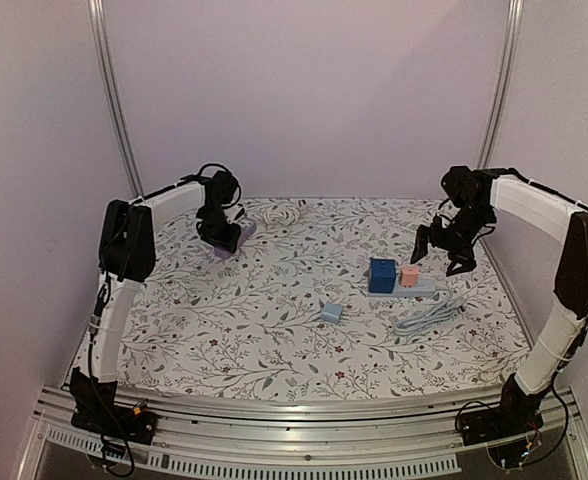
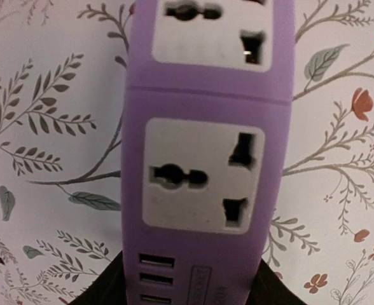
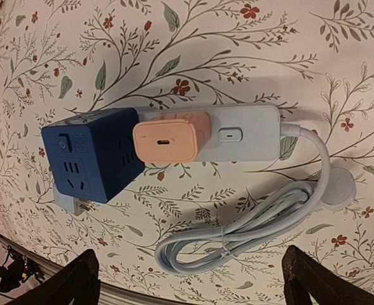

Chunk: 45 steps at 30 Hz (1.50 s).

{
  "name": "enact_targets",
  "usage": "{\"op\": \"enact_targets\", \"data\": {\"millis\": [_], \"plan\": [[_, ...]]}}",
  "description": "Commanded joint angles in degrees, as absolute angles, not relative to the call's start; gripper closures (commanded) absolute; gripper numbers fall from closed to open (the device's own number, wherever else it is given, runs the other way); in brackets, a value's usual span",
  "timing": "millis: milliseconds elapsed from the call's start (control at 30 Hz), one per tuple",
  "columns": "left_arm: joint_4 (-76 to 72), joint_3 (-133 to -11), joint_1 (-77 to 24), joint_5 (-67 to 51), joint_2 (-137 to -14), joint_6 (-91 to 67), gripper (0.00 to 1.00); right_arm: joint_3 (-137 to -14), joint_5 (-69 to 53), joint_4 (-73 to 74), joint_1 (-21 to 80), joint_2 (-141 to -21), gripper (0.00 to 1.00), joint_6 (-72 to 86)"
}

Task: Insert the plug

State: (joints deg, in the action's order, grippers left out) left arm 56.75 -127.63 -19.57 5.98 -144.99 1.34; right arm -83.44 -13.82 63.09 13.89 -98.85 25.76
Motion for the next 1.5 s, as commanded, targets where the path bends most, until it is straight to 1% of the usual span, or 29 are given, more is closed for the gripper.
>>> {"op": "enact_targets", "data": {"millis": [0,33,100,200,233,633,767,933,1067,1367,1467], "plan": [[57.81,-127.10,-19.38,5.35,-145.28,1.87,0.54,-85.27,-13.98,64.07,14.67,-99.81,0.01,26.56],[57.50,-126.34,-19.41,5.52,-144.62,1.61,0.60,-85.26,-13.97,64.06,14.74,-99.77,0.01,26.55],[56.79,-124.30,-19.46,4.53,-142.95,0.74,0.76,-85.10,-14.01,63.96,14.85,-99.71,0.01,26.41],[54.95,-119.74,-20.08,2.84,-138.87,0.28,0.95,-85.12,-13.83,63.93,15.03,-99.69,0.01,25.80],[54.25,-117.94,-20.54,2.78,-137.30,0.29,1.00,-85.16,-13.80,63.85,15.12,-99.55,0.01,25.77],[49.34,-100.31,-27.29,2.57,-121.15,-8.90,1.00,-83.19,-14.34,60.99,15.29,-95.85,0.01,24.74],[48.33,-95.08,-28.81,2.05,-115.82,-11.26,1.00,-80.65,-14.63,59.50,15.47,-93.76,0.01,24.80],[48.79,-91.36,-28.98,0.50,-109.26,-12.96,1.00,-74.93,-14.89,57.39,15.56,-88.94,0.01,25.54],[50.02,-90.38,-28.99,-2.40,-105.65,-14.43,1.00,-72.07,-15.55,56.07,15.63,-86.16,0.01,26.44],[54.86,-97.52,-28.92,-11.67,-103.76,-18.89,1.00,-67.09,-15.69,53.58,15.69,-80.70,0.01,28.83],[56.22,-97.24,-29.65,-13.36,-102.65,-20.19,1.00,-65.09,-16.28,52.86,15.73,-79.34,0.01,30.05]]}}
